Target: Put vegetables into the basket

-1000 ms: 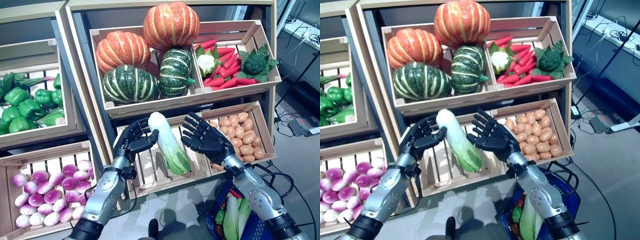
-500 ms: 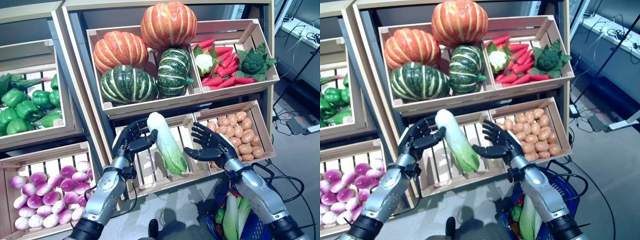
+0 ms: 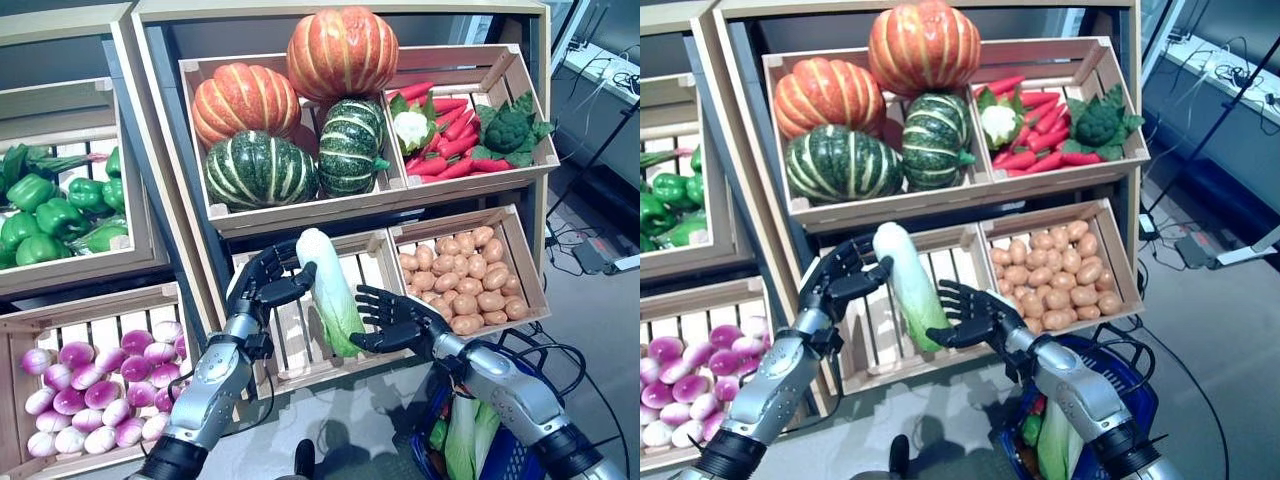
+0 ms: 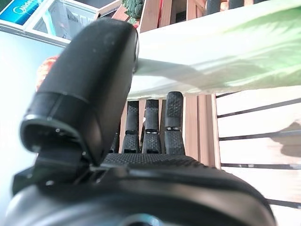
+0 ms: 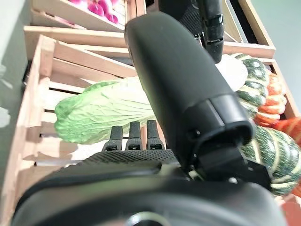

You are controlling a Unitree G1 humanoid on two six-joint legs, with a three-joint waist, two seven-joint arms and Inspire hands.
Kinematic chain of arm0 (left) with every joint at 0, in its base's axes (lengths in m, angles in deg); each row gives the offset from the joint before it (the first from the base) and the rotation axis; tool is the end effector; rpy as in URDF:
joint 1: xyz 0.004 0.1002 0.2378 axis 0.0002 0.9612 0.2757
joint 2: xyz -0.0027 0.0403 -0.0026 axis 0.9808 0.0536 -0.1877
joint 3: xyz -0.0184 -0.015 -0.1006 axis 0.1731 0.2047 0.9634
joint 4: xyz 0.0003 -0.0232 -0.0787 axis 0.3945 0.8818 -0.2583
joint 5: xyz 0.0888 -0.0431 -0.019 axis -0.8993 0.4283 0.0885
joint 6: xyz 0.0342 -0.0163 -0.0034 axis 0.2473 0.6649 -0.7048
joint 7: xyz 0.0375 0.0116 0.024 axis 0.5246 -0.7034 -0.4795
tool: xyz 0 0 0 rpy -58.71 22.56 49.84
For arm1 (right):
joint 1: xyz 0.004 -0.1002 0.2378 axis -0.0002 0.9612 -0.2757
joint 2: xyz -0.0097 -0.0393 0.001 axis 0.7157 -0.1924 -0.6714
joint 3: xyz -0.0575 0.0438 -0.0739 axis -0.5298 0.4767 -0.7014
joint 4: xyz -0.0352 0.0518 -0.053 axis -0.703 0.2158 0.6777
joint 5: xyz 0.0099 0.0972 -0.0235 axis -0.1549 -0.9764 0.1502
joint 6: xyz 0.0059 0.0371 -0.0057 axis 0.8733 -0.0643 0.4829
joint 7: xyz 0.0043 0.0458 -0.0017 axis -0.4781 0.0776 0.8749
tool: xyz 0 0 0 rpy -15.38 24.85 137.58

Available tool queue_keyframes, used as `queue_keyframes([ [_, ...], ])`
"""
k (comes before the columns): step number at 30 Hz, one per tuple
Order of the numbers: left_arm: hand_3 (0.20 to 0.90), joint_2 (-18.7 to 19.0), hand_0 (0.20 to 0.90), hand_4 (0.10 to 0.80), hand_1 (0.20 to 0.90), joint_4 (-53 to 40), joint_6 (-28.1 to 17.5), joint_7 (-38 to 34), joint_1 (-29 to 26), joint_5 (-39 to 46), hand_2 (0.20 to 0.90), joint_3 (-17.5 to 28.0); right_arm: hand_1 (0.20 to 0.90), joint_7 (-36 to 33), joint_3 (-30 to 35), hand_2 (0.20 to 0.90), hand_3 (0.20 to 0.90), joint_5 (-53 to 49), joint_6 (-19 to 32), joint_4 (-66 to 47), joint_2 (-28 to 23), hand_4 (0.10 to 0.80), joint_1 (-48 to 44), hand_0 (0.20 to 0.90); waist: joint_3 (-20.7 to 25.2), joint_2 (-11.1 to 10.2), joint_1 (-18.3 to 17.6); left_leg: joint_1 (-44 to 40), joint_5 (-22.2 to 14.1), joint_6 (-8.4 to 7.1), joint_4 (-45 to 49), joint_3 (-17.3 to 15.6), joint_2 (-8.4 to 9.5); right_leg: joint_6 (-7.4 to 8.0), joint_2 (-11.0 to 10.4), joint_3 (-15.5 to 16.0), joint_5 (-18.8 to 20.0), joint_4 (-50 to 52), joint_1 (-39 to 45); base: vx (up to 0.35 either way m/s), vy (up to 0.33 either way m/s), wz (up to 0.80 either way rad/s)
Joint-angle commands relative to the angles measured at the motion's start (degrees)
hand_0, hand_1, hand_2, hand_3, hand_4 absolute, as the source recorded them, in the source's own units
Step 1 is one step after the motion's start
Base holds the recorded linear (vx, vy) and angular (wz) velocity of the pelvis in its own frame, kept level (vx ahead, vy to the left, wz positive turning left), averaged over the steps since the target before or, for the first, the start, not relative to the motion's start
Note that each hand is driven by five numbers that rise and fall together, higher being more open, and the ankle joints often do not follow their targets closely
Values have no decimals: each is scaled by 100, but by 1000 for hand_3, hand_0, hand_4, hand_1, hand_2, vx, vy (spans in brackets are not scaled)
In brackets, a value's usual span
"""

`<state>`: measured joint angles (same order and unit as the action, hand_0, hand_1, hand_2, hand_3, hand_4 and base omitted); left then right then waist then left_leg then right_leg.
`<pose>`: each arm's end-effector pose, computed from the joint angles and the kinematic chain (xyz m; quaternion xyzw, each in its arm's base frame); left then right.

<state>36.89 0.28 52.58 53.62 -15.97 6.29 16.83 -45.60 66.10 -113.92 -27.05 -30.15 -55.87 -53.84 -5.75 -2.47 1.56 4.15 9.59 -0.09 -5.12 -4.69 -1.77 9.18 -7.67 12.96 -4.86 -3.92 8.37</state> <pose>0.2167 0.1907 0.0596 -0.0905 0.0143 -0.0208 0.9956 0.2189 -0.1710 0.0539 0.0573 0.1938 0.2839 0.9373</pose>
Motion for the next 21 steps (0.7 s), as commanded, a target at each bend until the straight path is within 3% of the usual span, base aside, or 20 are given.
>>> queue_keyframes([
  [1,300,8,300,400,300,-155,-599,254,-812,25,300,86,900,684,-304,900,900,-739,449,-132,214,800,-715,900,476,-173,131,-669,-975,-304,12,-153,-235,-4,-346,-22,765,-93,-408,0,0,0],
  [10,300,-47,300,400,300,-76,-648,227,-832,14,300,-1,900,227,-417,900,900,-779,525,40,473,800,-793,900,504,-162,144,-675,-972,-314,12,-121,-231,-6,-347,-43,762,-96,-401,0,0,0],
  [21,300,-130,300,400,300,-91,-637,-45,-966,45,300,-193,900,-1354,-529,900,900,-212,523,434,850,800,-999,900,493,-128,131,-687,-980,-289,12,-104,-206,-10,-356,-116,768,-100,-401,0,0,0],
])
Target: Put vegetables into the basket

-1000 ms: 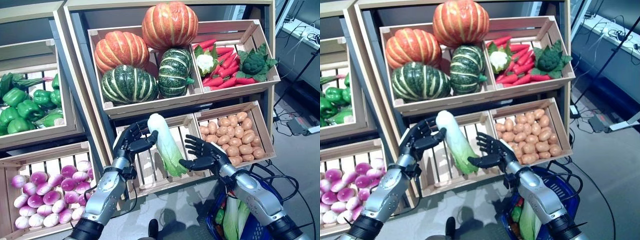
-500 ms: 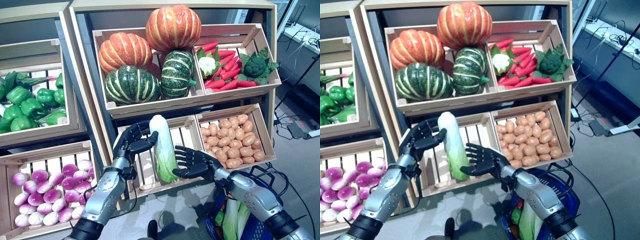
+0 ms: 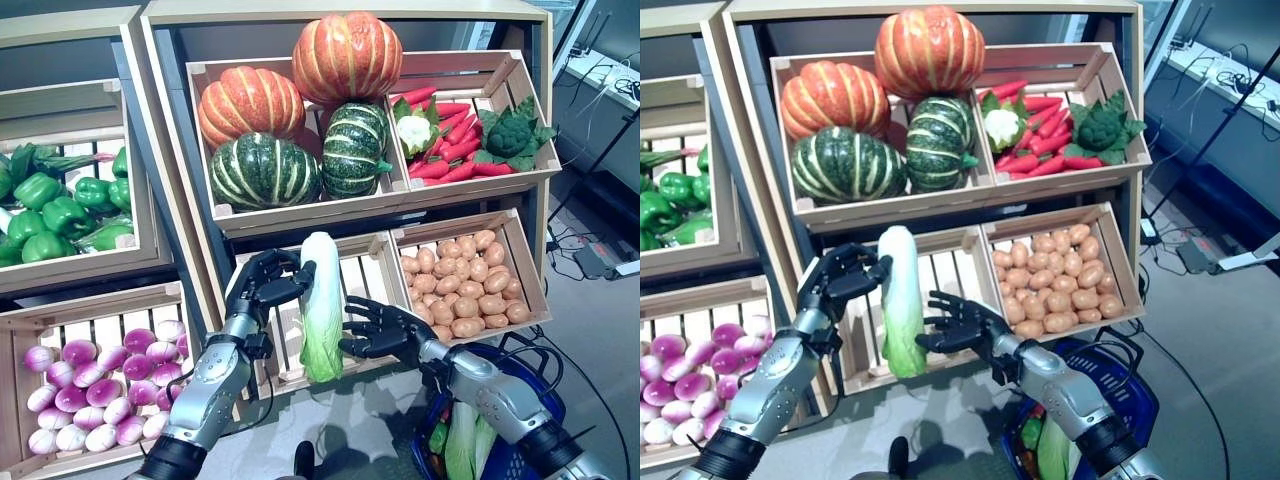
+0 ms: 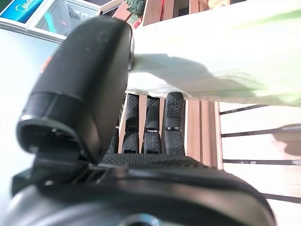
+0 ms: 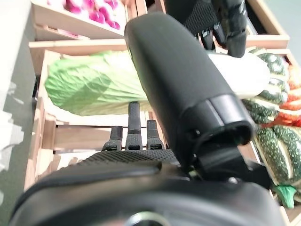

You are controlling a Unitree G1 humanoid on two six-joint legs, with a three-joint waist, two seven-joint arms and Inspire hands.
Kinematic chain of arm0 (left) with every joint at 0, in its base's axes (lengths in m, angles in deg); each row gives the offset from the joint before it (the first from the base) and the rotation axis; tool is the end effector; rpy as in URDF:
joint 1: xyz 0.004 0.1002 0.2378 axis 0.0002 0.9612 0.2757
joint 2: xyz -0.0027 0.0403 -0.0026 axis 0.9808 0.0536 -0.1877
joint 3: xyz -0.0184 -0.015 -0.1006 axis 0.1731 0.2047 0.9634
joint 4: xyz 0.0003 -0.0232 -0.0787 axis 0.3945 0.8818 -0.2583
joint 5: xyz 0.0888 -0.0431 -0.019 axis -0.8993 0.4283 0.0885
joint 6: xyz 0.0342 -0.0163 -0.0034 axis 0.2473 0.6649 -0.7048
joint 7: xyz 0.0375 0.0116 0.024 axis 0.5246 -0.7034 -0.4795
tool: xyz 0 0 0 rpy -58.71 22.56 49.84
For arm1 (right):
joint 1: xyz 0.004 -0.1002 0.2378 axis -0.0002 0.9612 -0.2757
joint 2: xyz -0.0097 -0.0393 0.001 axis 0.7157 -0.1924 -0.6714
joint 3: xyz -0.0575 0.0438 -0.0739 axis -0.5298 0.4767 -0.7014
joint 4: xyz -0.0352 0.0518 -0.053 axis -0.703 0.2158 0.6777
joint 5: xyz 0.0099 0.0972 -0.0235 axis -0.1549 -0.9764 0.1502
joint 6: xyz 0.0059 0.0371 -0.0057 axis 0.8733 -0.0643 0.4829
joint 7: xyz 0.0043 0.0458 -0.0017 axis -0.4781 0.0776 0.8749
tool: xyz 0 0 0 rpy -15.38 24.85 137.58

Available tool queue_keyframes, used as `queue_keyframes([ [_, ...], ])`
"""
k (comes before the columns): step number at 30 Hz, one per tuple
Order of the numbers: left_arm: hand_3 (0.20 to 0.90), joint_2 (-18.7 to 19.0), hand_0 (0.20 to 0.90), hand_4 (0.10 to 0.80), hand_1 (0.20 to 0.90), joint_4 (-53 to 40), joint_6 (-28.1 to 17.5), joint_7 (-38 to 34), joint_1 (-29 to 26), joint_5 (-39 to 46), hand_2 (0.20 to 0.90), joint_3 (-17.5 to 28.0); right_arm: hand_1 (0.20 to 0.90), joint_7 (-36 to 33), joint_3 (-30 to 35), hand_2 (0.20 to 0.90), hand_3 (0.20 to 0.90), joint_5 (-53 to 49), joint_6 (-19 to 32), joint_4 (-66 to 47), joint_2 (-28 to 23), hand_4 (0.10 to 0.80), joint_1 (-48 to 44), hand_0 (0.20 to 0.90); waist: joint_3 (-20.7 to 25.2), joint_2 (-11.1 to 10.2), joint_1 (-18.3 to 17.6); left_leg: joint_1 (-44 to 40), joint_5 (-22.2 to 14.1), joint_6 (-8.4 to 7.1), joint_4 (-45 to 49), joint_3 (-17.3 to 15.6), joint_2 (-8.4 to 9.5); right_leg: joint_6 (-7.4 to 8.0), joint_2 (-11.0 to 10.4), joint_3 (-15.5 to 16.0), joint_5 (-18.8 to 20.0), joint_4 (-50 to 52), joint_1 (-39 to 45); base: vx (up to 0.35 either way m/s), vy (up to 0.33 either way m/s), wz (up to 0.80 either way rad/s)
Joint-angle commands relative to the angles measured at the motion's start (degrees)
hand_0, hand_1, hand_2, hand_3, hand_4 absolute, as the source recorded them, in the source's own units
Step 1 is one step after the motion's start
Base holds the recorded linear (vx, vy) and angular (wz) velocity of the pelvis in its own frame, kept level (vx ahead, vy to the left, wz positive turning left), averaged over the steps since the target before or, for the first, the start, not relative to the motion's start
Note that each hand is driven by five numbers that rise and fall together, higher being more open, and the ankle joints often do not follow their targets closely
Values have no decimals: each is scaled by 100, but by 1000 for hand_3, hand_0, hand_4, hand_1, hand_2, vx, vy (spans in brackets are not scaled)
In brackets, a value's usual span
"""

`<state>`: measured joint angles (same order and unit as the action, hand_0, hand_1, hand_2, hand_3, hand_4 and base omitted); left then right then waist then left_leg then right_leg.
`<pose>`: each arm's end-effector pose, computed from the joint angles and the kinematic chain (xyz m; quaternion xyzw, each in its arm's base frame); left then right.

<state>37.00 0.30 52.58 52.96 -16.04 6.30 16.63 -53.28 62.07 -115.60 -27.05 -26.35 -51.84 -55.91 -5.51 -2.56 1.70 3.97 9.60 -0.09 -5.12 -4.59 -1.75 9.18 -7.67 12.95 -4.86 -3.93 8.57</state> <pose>0.2168 0.1904 0.0596 -0.0893 0.0153 -0.0166 0.9957 0.2206 -0.1488 0.0420 0.0749 0.2230 0.2470 0.9400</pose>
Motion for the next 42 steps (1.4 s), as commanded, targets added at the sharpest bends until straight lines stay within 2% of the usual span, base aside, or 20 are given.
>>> queue_keyframes([
  [1,300,-145,300,400,300,-99,-640,-4,-963,46,300,-181,900,-764,-119,900,900,43,486,62,484,800,-804,900,470,-116,114,-673,-984,-287,12,-113,-206,-12,-357,-120,768,-97,-418,0,0,0],
  [14,300,-228,300,400,300,-250,-529,-240,-1024,39,300,-216,900,-1940,-43,900,900,357,241,311,800,800,-807,900,445,-87,114,-701,-1000,-267,12,-92,-194,-27,-374,-159,767,-107,-393,0,0,0],
  [19,300,-225,300,400,300,-299,-527,-272,-1039,82,300,-216,900,-1927,-48,900,900,275,173,322,869,800,-802,900,447,-78,116,-699,-998,-266,12,-93,-192,-28,-376,-179,771,-107,-395,0,0,0],
  [23,300,-217,300,400,300,-328,-505,-242,-1051,111,300,-171,900,-1442,-127,900,900,-56,-17,296,831,800,-775,900,438,-87,130,-692,-1000,-269,12,-70,-187,-36,-377,-173,772,-107,-401,0,0,0],
  [27,300,-185,300,400,300,-327,-506,-142,-1028,178,300,-134,900,-652,-247,900,900,-616,-342,283,738,800,-752,900,442,-111,149,-699,-996,-279,12,-54,-193,-44,-381,-141,766,-104,-382,0,0,0],
  [34,300,-190,300,400,300,-176,-594,47,-1010,228,300,-141,900,227,-433,900,900,-1379,-399,546,742,800,-740,900,492,-163,200,-695,-981,-293,12,-48,-209,-60,-384,-82,758,-107,-360,10,-4,5],
  [42,300,-163,300,400,300,-146,-638,94,-970,262,300,-188,900,645,-524,900,900,-1649,-480,613,713,800,-718,900,516,-184,215,-692,-970,-296,12,-42,-211,-71,-377,-79,752,-107,-356,0,0,0],
])
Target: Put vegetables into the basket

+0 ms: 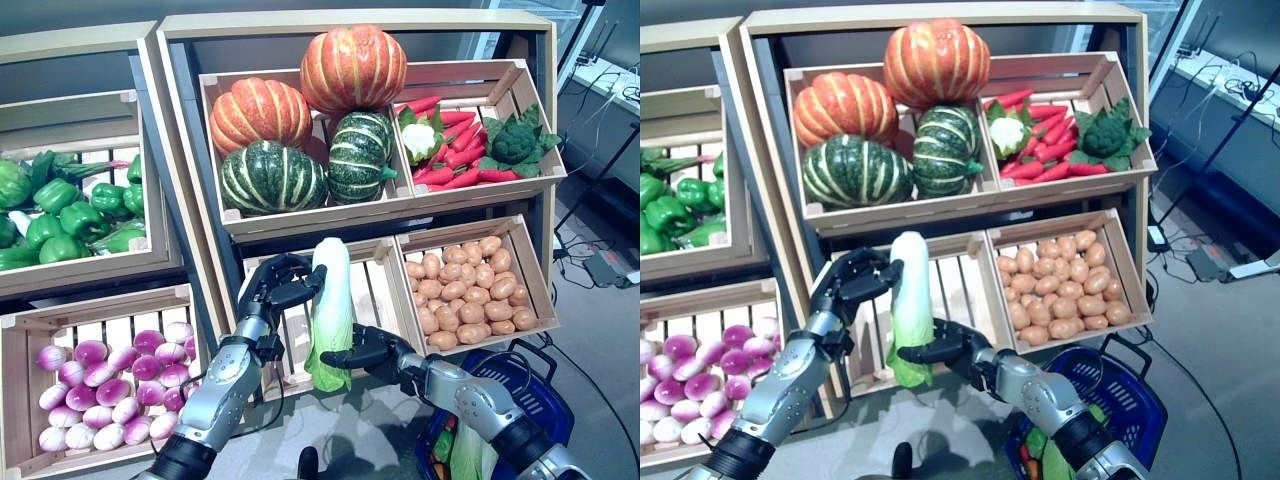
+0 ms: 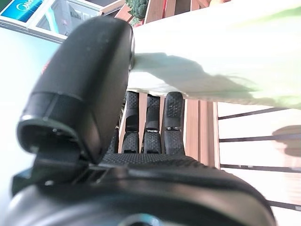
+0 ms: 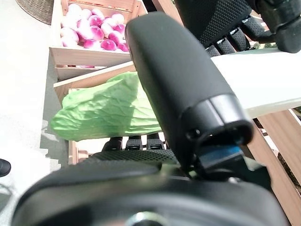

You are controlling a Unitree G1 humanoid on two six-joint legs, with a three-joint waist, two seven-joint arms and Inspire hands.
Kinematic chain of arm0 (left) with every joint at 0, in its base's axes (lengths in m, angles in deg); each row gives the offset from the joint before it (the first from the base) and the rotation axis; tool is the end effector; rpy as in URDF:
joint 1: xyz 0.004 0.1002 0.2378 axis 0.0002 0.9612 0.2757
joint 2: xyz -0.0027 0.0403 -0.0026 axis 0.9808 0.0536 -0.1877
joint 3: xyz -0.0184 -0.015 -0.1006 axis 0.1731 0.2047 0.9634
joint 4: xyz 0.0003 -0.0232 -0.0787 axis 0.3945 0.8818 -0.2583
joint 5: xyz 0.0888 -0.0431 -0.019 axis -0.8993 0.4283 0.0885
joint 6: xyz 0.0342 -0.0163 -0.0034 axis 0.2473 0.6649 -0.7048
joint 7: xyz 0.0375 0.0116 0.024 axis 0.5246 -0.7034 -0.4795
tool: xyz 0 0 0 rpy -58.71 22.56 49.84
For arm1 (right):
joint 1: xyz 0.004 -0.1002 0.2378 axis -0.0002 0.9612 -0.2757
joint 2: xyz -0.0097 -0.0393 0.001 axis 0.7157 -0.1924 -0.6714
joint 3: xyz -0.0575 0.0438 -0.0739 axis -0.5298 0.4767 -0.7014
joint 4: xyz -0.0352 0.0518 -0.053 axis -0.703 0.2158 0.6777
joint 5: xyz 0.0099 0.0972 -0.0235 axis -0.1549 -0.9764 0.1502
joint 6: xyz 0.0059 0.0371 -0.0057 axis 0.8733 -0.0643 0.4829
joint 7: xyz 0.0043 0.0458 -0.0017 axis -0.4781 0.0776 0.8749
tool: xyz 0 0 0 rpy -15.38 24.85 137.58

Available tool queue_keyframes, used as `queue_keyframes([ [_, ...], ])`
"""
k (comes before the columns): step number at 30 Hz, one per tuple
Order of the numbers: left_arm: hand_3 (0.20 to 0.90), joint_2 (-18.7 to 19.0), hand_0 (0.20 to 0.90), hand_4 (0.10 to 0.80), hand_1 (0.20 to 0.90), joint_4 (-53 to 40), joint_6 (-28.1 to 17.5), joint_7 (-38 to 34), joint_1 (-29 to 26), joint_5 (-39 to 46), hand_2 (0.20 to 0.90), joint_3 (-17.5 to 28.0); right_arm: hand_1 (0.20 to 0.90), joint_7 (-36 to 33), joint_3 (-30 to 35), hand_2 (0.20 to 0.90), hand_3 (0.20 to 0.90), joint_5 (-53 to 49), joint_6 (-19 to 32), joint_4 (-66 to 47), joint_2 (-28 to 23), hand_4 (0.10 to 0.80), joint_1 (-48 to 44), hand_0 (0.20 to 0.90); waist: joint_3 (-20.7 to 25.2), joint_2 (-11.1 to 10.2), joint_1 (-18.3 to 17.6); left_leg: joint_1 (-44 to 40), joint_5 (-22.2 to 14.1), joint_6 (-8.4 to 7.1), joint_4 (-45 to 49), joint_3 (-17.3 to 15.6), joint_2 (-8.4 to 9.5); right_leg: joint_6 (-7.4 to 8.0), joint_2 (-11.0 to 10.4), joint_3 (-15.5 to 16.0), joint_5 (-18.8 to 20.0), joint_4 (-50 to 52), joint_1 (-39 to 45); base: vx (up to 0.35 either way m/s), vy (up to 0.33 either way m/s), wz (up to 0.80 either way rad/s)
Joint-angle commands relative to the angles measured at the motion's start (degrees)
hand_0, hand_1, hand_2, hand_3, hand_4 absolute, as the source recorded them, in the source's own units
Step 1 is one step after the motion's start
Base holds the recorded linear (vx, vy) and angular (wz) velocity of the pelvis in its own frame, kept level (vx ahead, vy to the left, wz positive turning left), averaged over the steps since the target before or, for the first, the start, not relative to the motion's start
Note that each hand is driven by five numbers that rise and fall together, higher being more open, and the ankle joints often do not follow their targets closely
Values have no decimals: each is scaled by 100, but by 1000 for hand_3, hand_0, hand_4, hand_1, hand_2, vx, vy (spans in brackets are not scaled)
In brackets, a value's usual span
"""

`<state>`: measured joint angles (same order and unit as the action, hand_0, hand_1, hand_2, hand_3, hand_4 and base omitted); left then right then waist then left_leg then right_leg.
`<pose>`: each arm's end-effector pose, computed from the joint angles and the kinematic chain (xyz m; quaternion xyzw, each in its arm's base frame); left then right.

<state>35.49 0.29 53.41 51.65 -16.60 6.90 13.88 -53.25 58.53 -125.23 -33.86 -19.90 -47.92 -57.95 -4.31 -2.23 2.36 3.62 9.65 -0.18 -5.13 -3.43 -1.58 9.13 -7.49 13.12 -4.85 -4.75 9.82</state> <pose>0.2167 0.1761 0.0556 -0.1033 0.0321 -0.0295 0.9937 0.2174 -0.1289 0.0221 0.1525 0.3297 0.2693 0.8919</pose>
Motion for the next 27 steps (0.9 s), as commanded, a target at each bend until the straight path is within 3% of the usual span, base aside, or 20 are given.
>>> queue_keyframes([
  [1,300,-14,300,400,300,-142,-723,225,-917,200,300,84,900,640,-174,900,900,-691,202,-32,319,800,-516,900,395,-217,149,-654,-974,-287,13,-156,-228,-66,-393,-97,750,-25,-482,0,0,0],
  [6,300,-24,300,400,300,-121,-781,208,-911,204,300,56,900,723,-212,900,900,-719,291,63,287,800,-521,900,378,-218,149,-656,-962,-290,13,-148,-228,-71,-395,-101,754,-25,-479,0,0,0],
  [8,300,-23,300,400,300,-136,-777,190,-903,198,300,35,596,718,-214,596,596,-743,333,92,296,598,-526,596,377,-217,152,-652,-955,-290,13,-139,-224,-73,-395,-110,755,-25,-479,0,0,0],
  [9,300,-30,300,400,300,-141,-769,188,-909,192,300,30,300,697,-226,300,300,-739,358,83,310,400,-526,300,372,-213,156,-652,-956,-293,13,-134,-224,-71,-398,-109,758,-25,-479,0,0,0],
  [20,300,-20,300,400,300,-93,-814,241,-867,202,300,2,300,643,-196,300,300,-749,504,105,316,400,-514,300,354,-188,145,-681,-961,-293,13,-122,-219,-68,-401,-130,755,-21,-457,0,0,0],
  [27,300,8,300,400,300,-96,-823,338,-858,247,300,13,300,660,10,300,300,-827,1005,-76,236,400,-502,300,317,-163,117,-693,-958,-296,13,-134,-234,-76,-387,-169,739,-1,-465,0,0,0],
])
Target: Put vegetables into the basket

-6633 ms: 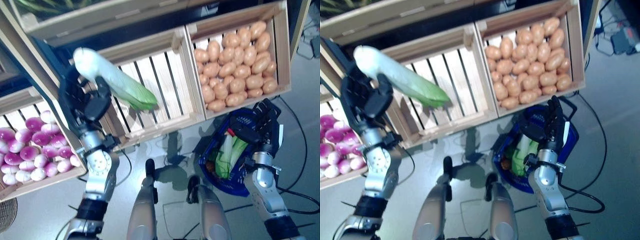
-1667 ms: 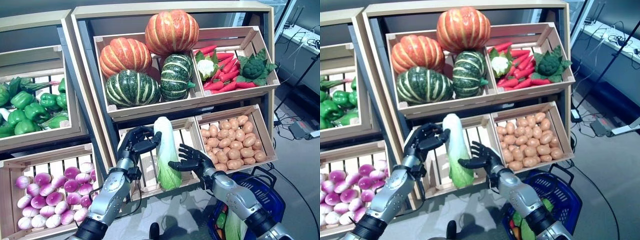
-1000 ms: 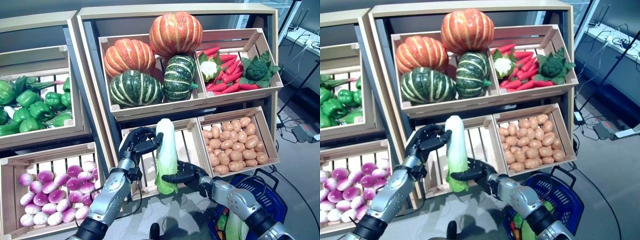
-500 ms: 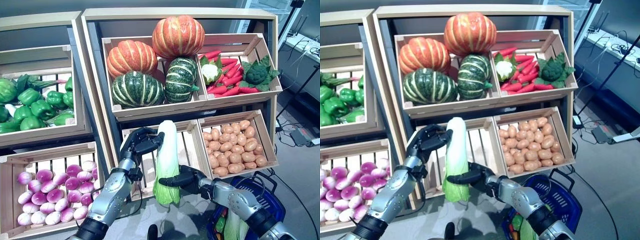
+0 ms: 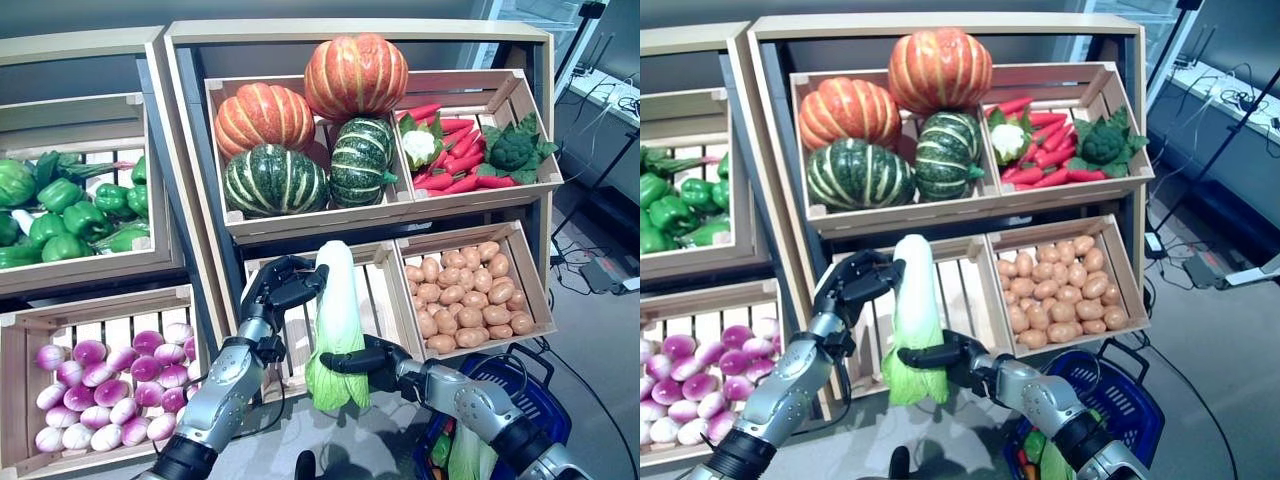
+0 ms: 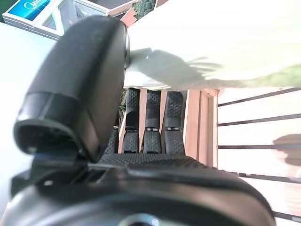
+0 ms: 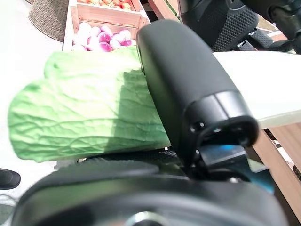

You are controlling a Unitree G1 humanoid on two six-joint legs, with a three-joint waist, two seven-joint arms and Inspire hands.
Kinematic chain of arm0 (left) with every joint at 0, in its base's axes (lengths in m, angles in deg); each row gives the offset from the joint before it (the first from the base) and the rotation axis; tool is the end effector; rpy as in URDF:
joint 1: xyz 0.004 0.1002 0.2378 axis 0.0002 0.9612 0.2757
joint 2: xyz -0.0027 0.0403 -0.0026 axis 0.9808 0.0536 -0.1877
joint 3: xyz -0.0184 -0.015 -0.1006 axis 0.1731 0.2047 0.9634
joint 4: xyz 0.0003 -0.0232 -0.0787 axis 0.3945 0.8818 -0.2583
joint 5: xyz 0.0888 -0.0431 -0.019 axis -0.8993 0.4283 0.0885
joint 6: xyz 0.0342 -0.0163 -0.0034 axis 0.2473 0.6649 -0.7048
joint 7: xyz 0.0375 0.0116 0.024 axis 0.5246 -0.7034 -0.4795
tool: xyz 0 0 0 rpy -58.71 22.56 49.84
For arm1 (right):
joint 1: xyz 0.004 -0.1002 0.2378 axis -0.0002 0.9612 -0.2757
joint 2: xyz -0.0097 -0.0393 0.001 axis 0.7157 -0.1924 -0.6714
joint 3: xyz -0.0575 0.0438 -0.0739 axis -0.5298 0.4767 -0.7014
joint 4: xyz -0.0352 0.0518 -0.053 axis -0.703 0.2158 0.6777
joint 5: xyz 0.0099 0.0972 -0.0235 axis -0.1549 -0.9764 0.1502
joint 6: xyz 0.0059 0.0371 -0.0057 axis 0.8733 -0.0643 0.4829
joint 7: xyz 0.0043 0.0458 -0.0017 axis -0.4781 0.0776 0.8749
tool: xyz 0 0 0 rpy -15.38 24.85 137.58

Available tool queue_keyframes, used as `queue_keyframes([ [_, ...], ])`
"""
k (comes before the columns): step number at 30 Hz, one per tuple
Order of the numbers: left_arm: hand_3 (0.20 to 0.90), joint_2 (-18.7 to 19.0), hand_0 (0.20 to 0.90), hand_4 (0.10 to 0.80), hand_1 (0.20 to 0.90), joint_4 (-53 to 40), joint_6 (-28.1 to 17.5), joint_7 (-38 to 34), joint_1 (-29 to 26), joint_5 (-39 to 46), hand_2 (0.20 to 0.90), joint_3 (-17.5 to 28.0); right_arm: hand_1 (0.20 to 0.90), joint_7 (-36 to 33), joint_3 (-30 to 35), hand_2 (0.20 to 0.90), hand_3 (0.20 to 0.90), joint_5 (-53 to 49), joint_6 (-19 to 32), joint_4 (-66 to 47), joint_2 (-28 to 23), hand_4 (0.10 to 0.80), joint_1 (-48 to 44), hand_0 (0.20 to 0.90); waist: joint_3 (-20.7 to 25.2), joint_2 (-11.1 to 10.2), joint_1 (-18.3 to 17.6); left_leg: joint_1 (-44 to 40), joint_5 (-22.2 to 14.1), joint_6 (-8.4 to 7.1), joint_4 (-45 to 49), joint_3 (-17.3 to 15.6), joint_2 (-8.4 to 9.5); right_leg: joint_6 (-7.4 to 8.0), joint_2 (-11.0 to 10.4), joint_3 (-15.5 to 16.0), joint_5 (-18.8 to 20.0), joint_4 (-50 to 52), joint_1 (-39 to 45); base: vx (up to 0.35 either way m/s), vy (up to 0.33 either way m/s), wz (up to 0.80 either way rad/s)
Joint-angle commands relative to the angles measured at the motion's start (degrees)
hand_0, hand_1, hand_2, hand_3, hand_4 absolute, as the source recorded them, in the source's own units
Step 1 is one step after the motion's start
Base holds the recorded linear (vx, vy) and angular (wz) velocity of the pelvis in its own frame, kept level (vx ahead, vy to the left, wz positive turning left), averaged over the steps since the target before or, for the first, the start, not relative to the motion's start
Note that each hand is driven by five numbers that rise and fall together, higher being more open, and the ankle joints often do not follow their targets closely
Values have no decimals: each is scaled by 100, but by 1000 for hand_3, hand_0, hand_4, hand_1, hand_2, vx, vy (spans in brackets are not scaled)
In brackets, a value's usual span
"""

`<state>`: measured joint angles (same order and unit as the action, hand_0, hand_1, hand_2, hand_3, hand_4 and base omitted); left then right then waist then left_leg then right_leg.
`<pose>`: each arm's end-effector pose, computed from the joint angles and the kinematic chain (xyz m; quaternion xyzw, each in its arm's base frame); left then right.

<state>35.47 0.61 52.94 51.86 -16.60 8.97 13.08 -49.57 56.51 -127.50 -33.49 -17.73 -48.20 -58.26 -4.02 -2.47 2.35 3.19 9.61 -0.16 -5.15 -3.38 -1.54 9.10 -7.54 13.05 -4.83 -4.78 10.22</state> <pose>0.2161 0.1742 0.0539 -0.1205 0.0377 -0.0347 0.9914 0.2148 -0.1281 0.0149 0.1721 0.3458 0.2969 0.8733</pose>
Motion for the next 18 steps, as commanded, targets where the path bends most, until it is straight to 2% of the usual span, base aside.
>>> queue_keyframes([
  [1,368,14,368,445,368,-130,-780,332,-851,49,368,108,300,314,242,300,300,-600,980,-325,244,400,-461,300,285,-134,111,-653,-955,-299,15,-142,-240,-71,-382,-168,737,3,-504,0,0,0],
  [2,665,30,665,643,665,-141,-780,380,-843,52,665,127,300,324,294,300,300,-621,1029,-395,196,400,-434,300,279,-130,104,-658,-957,-302,15,-148,-245,-67,-380,-172,738,2,-503,0,0,0],
  [3,900,45,900,800,900,-151,-780,398,-839,77,900,136,300,342,339,300,300,-628,1082,-437,156,400,-412,300,275,-125,96,-658,-957,-302,15,-150,-247,-67,-377,-179,737,5,-506,0,0,0],
  [10,900,157,900,800,900,-267,-746,842,-687,344,900,356,300,458,918,300,300,-515,1546,-843,-234,400,-71,300,242,-84,21,-691,-974,-296,15,-195,-272,-55,-351,-239,708,40,-508,0,0,0],
  [18,900,163,900,800,900,-320,-624,1271,-627,623,900,525,300,385,1636,300,300,-296,1914,-1024,-407,400,310,300,200,-56,-75,-703,-997,-302,15,-239,-315,-32,-314,-280,698,34,-521,-13,-22,-4],
])
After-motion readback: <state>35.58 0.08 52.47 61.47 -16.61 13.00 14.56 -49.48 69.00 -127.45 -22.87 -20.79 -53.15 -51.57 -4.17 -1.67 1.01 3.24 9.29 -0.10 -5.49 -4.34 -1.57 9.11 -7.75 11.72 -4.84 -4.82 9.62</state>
